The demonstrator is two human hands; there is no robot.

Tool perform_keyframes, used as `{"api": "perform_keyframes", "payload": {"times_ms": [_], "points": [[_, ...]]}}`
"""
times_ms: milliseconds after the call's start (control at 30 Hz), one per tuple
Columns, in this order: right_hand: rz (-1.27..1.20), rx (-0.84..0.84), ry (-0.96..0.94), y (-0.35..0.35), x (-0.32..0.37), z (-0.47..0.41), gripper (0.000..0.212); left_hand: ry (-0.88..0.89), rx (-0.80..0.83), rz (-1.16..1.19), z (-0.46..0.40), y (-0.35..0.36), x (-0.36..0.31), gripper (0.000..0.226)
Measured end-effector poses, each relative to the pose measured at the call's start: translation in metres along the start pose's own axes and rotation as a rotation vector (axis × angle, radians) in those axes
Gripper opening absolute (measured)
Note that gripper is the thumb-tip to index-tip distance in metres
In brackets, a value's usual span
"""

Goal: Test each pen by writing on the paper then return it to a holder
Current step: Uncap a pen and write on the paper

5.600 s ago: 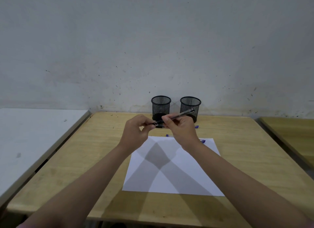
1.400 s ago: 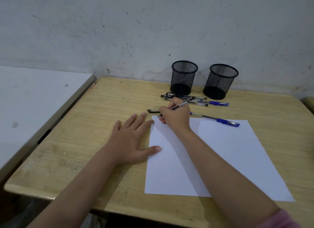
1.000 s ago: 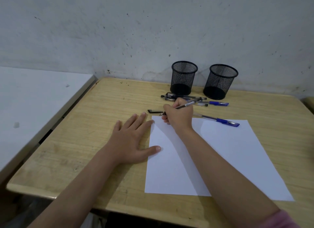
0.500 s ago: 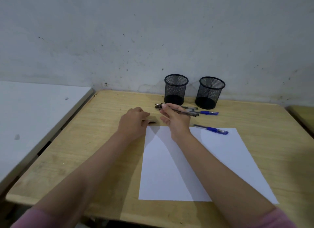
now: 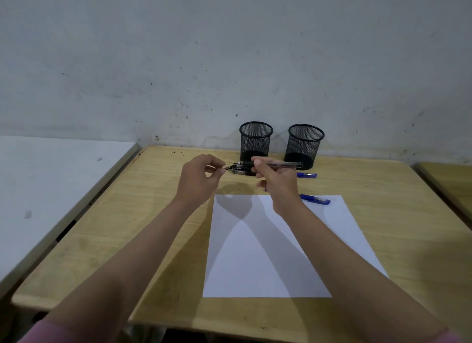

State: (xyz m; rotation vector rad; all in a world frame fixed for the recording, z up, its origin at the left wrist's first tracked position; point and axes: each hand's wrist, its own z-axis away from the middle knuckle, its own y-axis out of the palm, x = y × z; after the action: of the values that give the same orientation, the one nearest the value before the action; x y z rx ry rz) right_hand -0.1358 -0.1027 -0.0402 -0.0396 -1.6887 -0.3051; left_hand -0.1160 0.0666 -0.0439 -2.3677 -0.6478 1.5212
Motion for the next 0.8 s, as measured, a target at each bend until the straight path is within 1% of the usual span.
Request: {"api": "perform_keyframes", "payload": {"times_ms": [167, 367, 500, 667, 800], "points": [[0.052, 0.045, -0.071, -0.007, 0.011, 0.012, 0.011, 0.038, -0.002, 0.072, 0.009, 0.002, -0.021, 0.010], [0.048, 0.069, -0.121, -0.013, 0.024, 0.026, 0.012, 0.153, 0.005, 0.055, 0.021, 0.000, -0.041, 0.011], [0.035, 0.114, -0.100, -0.019, 0.032, 0.034, 0.007, 0.132, 0.012, 0.113, 0.028, -0.003, -0.054, 0.013], [-0.068, 0.137, -0.101, -0.030, 0.040, 0.044, 0.014, 0.135, 0.030, 0.178, 0.036, -0.002, -0.079, 0.017], [-0.122, 0.091, -0.131, -0.042, 0.053, 0.053, 0.017, 0.183, 0.039, 0.197, 0.042, 0.007, -0.100, 0.018]]}}
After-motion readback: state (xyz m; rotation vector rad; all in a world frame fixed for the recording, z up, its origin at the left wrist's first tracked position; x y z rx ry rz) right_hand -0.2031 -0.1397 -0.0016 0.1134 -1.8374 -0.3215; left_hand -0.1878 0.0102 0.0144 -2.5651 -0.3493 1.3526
